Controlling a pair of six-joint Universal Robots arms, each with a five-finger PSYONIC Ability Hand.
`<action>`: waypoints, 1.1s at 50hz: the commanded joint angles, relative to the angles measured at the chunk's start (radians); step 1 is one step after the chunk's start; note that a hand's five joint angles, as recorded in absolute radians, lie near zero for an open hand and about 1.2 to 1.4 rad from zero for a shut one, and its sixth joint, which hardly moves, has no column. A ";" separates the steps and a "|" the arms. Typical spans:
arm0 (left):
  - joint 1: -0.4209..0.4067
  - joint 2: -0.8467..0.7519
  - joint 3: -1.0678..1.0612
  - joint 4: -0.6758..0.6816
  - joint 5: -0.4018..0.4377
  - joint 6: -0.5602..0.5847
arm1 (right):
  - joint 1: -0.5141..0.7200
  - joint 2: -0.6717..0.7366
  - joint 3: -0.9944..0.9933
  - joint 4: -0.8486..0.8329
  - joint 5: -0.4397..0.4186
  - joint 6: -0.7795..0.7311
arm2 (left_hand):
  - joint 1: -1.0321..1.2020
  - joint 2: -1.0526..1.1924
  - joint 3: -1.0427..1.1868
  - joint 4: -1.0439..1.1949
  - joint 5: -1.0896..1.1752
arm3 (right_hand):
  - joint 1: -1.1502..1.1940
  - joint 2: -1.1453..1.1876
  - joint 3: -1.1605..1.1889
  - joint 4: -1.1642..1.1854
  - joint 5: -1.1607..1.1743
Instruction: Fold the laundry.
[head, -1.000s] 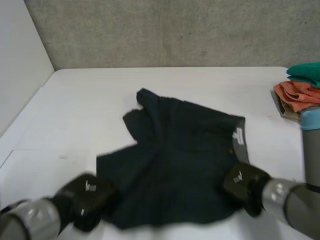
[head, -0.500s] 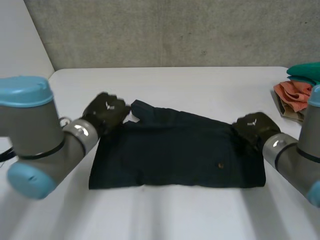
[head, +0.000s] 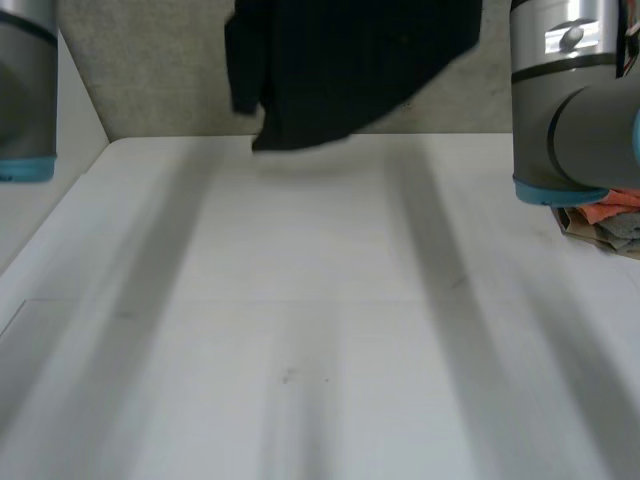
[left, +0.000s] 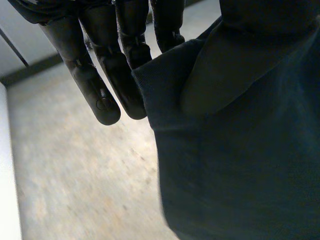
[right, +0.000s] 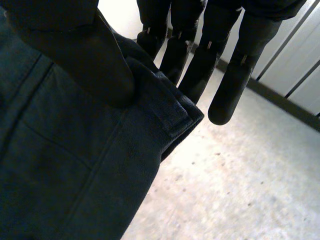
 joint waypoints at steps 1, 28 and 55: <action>0.029 0.011 -0.201 -0.160 0.021 -0.003 | -0.005 0.021 0.092 0.179 -0.029 -0.002 | 0.229 0.195 0.200 0.192 0.211 | 0.273 0.218 0.200 0.194 0.219; 0.030 0.189 -0.880 -0.826 0.225 0.274 | -0.117 -0.027 0.564 1.103 -0.227 -0.467 | 0.229 0.195 0.200 0.192 0.211 | 0.273 0.218 0.200 0.194 0.219; -0.088 -0.177 -0.286 -0.559 0.106 0.406 | -0.143 -0.056 0.417 0.976 -0.013 -0.203 | 0.229 0.195 0.200 0.192 0.211 | 0.273 0.218 0.200 0.194 0.219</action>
